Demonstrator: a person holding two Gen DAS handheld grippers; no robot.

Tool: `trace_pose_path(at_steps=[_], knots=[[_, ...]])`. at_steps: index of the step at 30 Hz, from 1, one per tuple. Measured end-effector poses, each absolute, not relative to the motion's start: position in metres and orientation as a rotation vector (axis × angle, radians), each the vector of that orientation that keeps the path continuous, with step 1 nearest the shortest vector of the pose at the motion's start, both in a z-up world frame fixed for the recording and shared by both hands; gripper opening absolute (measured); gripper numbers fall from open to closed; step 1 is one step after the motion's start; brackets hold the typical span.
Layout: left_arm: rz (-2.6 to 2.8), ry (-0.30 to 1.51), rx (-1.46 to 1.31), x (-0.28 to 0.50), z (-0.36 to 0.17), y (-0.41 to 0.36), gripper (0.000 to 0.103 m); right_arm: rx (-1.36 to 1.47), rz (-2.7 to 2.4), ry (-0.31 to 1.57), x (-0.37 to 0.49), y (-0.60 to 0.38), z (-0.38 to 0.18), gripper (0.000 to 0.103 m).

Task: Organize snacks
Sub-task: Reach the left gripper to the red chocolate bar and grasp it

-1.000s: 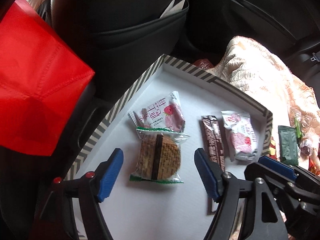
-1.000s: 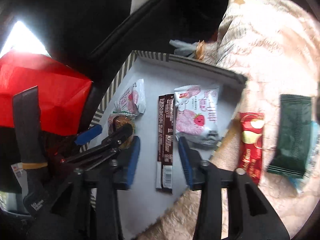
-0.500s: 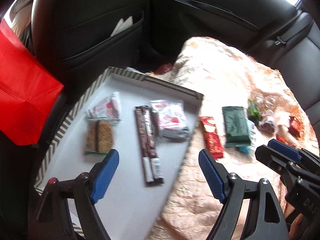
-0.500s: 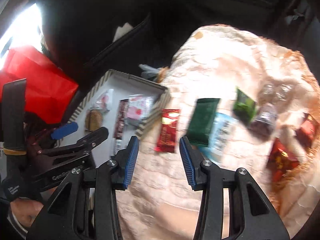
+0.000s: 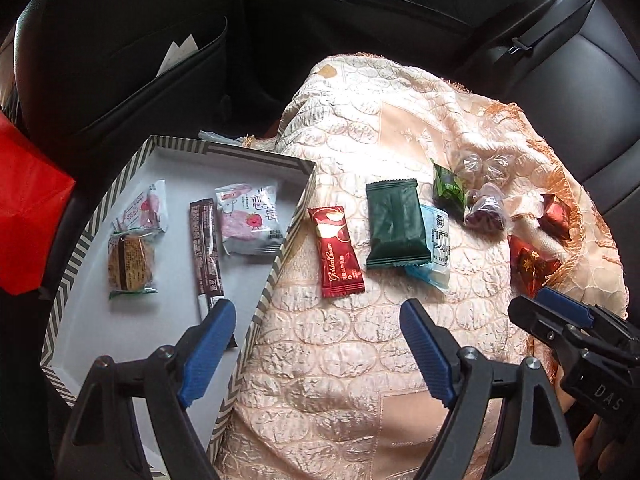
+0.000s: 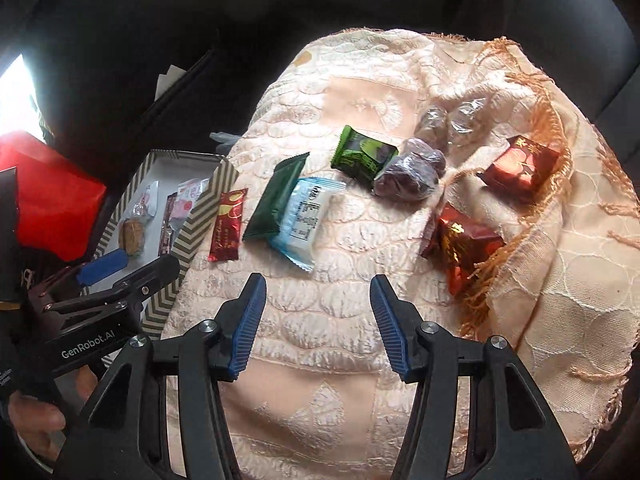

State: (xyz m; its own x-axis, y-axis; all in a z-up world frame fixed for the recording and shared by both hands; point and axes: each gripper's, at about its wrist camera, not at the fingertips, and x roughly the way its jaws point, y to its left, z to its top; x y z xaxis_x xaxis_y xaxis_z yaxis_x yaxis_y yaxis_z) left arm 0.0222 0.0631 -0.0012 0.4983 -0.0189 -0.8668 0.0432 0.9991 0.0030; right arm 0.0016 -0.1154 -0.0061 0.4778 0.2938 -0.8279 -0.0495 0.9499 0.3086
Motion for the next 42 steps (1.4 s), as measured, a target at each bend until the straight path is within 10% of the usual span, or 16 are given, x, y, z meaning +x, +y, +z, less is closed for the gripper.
trace_pose_path(at_steps=[42], knots=[[-0.036, 1.253, -0.173, 0.105, -0.039, 0.056, 0.086, 0.338, 0.213, 1.082, 0.007, -0.148, -0.019, 0.054]])
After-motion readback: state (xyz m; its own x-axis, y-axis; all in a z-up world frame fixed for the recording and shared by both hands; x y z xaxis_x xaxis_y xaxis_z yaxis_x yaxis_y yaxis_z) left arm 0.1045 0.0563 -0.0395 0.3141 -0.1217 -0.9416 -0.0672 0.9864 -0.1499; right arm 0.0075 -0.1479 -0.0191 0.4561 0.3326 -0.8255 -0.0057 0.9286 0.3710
